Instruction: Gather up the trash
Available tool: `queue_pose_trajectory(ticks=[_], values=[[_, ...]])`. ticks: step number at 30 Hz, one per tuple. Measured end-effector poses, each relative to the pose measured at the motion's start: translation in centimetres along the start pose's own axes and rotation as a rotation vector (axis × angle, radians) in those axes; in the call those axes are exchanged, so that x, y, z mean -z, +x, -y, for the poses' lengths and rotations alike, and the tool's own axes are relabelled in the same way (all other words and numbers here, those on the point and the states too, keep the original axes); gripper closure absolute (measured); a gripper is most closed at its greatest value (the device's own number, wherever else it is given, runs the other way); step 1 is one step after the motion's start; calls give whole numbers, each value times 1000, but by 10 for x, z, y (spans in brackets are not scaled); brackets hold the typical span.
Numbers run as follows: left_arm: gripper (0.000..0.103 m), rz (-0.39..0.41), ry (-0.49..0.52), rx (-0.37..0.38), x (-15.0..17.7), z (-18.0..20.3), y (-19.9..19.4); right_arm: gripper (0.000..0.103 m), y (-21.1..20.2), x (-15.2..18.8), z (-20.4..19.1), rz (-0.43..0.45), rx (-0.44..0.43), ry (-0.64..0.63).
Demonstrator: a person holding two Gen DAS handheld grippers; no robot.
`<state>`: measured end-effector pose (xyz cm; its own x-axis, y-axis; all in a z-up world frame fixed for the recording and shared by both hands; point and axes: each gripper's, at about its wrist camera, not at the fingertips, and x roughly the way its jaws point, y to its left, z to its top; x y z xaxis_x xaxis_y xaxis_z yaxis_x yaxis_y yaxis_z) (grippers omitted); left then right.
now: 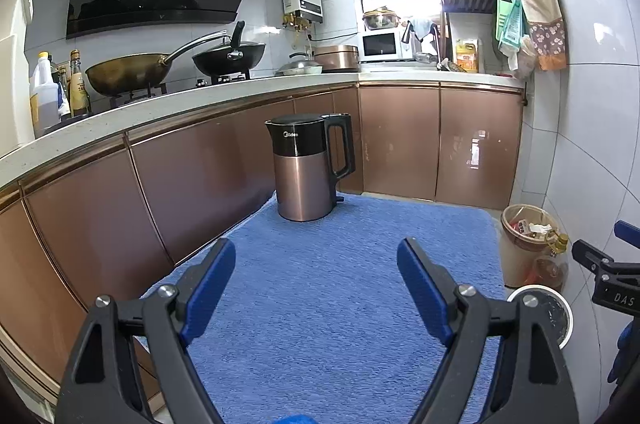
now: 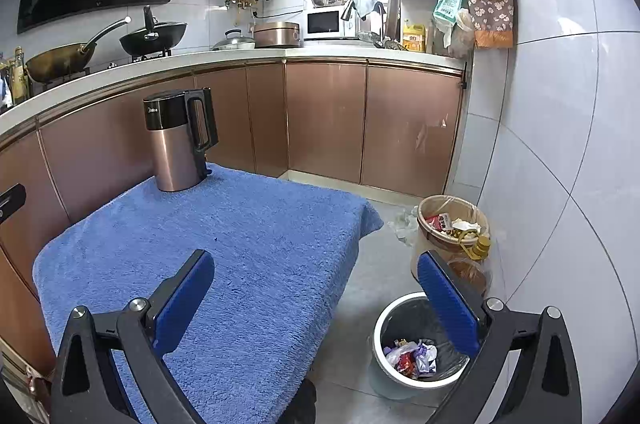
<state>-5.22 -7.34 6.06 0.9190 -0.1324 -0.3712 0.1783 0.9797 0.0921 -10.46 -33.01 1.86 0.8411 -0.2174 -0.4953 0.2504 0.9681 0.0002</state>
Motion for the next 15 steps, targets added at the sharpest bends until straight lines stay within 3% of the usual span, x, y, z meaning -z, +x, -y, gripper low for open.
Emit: queue_pose_trajectory(ticks=[15], values=[[21, -19, 11, 19, 3, 7, 11, 0, 0, 1, 4, 28, 39, -8]])
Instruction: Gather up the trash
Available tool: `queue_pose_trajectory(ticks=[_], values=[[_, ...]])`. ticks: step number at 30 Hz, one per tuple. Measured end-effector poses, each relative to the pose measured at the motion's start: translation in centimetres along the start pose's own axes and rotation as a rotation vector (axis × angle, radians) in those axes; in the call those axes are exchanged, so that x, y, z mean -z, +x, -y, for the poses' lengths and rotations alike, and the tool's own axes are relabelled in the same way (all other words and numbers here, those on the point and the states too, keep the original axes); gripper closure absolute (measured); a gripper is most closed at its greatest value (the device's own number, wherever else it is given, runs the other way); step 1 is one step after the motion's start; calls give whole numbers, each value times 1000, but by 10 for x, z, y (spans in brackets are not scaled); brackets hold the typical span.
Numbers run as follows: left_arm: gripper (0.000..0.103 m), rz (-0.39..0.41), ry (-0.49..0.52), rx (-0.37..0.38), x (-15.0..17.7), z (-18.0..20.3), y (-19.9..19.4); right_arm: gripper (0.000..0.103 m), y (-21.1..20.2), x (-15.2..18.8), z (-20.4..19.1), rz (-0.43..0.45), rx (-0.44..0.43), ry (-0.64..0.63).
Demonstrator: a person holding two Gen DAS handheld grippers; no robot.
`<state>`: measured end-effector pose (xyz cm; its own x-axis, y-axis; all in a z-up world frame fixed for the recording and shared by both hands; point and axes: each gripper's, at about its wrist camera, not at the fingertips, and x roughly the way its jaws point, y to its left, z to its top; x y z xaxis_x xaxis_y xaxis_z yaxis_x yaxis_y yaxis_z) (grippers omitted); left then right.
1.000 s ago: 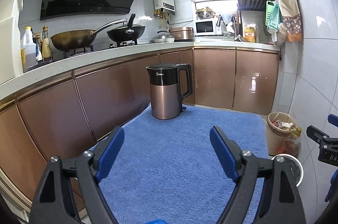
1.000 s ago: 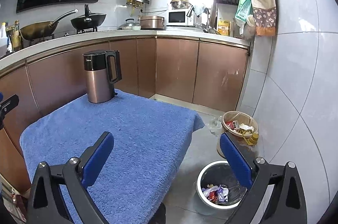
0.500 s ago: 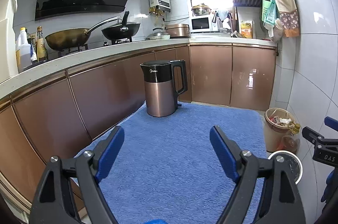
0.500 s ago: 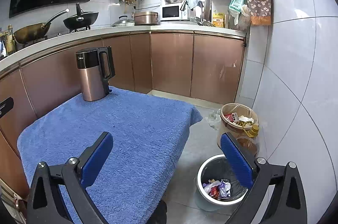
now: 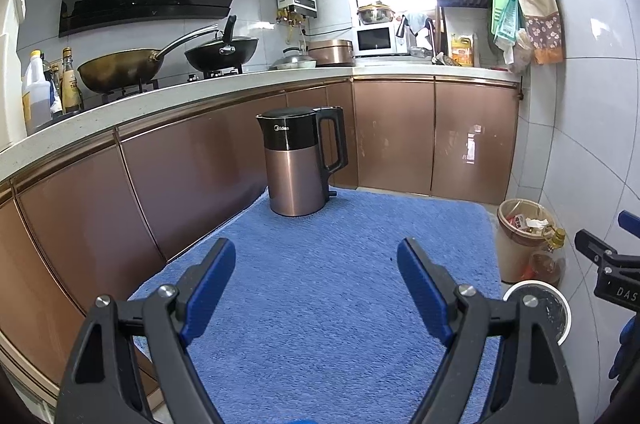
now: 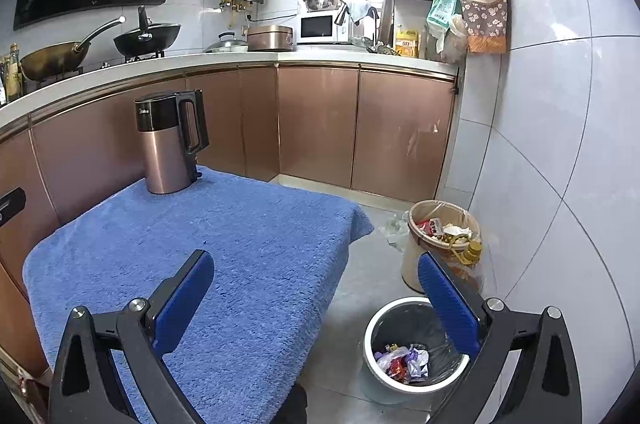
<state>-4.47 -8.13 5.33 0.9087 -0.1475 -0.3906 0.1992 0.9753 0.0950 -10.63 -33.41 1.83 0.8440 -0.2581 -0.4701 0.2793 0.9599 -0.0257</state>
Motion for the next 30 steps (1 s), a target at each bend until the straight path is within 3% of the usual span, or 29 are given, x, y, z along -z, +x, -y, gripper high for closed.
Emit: queue_pose_trajectory(ticks=[30], values=[[21, 20, -6, 28, -1, 10, -7, 0, -9, -4, -5, 24, 13, -7]])
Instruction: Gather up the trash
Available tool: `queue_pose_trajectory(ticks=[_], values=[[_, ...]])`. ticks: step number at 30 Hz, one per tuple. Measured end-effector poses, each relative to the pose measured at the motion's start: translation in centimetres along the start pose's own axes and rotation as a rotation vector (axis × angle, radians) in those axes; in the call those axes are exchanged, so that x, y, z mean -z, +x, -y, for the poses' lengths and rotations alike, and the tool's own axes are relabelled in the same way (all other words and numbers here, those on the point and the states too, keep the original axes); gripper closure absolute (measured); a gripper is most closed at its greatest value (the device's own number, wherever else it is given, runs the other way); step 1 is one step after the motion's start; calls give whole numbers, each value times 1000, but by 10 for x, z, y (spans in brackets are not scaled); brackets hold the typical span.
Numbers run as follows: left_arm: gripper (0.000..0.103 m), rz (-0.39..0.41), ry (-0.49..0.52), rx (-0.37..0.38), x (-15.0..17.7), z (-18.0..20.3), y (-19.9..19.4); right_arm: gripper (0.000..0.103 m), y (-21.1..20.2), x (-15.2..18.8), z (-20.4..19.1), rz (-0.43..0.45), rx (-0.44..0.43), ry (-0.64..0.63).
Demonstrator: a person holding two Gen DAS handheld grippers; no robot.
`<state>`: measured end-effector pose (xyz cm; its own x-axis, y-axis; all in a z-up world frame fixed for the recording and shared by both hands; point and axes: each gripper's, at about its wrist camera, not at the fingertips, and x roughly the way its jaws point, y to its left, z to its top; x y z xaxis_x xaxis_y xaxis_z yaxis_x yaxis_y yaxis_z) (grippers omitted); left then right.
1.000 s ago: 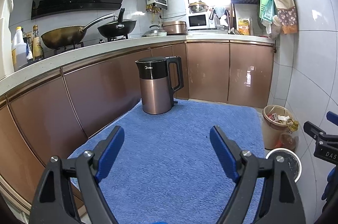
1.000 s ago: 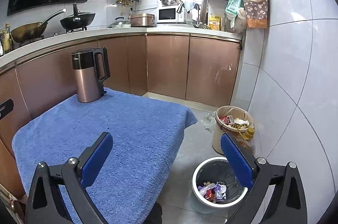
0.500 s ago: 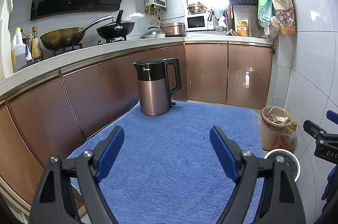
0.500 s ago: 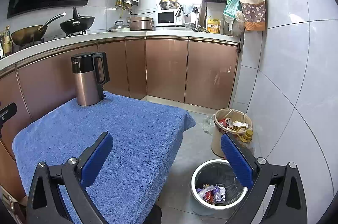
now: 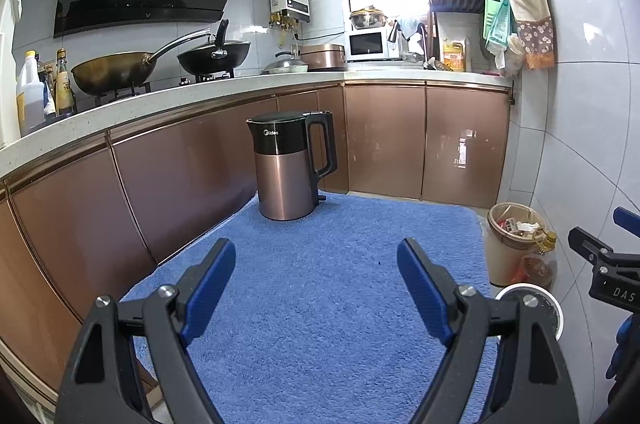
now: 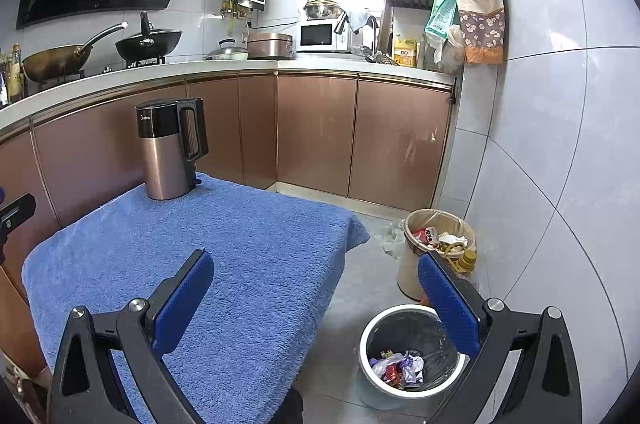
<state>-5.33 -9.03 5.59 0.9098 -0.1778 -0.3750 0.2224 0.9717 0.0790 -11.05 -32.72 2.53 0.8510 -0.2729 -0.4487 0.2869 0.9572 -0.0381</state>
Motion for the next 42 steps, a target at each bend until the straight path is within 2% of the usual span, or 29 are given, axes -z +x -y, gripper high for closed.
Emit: queue_pose_trajectory(ticks=[42], values=[[21, -20, 18, 43, 6, 13, -8, 0, -6, 7, 4, -8, 12, 2]])
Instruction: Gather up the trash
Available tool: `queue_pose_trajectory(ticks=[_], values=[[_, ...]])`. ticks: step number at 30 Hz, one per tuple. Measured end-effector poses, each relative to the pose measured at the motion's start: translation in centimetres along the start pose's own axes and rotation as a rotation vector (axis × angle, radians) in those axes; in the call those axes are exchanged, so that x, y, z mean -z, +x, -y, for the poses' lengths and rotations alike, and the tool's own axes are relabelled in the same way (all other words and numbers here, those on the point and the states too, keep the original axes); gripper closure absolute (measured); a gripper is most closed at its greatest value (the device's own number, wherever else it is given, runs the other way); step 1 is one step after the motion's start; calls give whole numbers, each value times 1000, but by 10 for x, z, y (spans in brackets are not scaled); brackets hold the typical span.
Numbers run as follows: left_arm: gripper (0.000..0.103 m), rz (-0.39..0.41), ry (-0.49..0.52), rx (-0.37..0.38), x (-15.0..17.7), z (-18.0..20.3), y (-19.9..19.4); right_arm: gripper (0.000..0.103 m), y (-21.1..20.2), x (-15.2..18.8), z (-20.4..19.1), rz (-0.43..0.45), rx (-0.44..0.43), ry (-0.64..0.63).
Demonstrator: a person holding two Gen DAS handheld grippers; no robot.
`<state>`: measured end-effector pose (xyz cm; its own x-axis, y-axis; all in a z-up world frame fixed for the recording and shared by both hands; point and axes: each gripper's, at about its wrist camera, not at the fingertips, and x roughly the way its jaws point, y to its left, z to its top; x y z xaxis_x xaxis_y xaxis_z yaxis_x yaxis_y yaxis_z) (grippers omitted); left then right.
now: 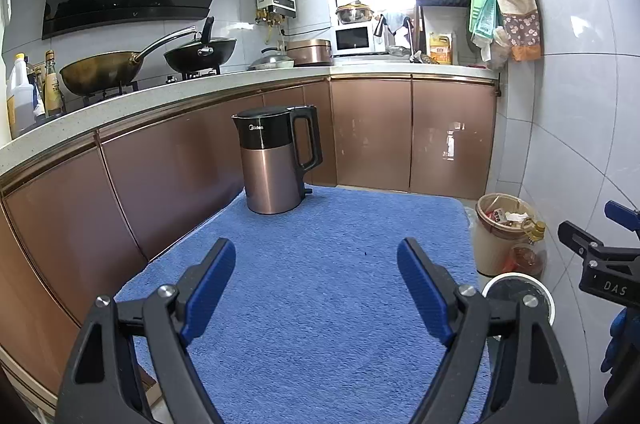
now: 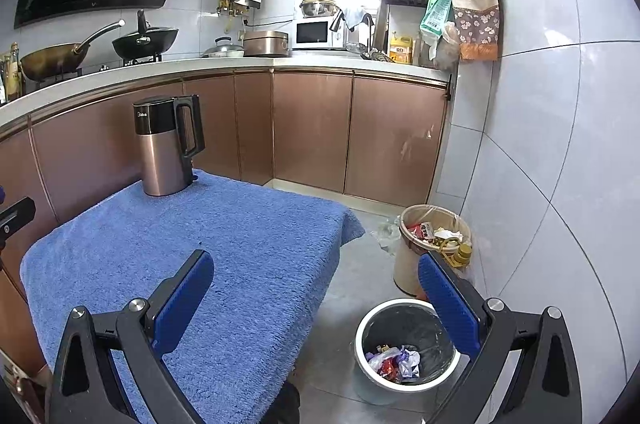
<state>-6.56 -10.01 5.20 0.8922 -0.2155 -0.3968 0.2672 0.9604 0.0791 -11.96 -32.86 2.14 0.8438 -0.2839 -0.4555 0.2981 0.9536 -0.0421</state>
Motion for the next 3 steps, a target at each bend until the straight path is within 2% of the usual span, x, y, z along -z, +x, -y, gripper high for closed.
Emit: queue_pose_trajectory(ticks=[3], values=[[21, 0, -4, 1, 0, -1, 0, 0, -1, 1, -1, 0, 3, 3]])
